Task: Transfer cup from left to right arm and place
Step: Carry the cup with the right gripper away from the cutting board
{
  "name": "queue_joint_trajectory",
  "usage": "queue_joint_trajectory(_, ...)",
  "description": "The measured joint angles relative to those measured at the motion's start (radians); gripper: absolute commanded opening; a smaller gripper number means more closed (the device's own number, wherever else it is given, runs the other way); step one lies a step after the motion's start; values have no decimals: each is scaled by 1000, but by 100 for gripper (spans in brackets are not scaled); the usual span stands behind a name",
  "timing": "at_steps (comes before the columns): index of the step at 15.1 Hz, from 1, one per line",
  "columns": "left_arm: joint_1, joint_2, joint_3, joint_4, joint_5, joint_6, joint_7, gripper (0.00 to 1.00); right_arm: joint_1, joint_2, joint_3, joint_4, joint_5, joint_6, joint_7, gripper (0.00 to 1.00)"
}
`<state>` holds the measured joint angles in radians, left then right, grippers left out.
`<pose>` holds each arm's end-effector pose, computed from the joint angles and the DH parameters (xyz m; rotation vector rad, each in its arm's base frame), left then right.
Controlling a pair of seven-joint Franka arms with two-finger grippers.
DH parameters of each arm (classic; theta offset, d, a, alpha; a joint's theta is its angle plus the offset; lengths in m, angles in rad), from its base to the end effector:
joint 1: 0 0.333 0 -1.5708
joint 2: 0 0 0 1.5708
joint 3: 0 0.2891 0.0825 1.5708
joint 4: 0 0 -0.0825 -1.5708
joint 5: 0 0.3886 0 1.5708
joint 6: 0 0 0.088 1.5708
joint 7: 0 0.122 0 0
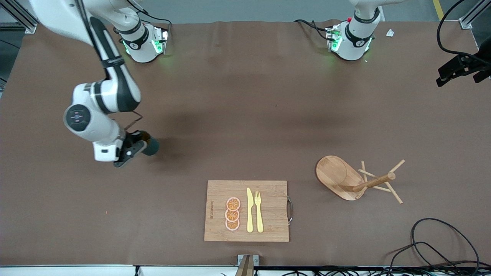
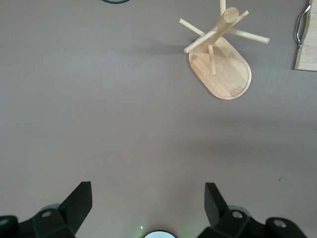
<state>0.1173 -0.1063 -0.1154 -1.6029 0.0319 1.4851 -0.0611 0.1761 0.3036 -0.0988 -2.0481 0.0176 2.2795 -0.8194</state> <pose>0.5196 0.0020 0.6170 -3.0955 -0.1026 0.0169 0.5766 0.0452 0.2421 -2.8259 -1.3446 0.1124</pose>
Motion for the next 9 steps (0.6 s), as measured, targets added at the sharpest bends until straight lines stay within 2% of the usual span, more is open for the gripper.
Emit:
queue_joint_trajectory(4,-7,0,-2,-1,0,0,0,100,-114,0,0,-32,-1,21,-307,0)
queue_joint_trajectory(9,-16,0,-3,-1,0,1,0,100,-131,-22,4,-101,-7,78,-435,0)
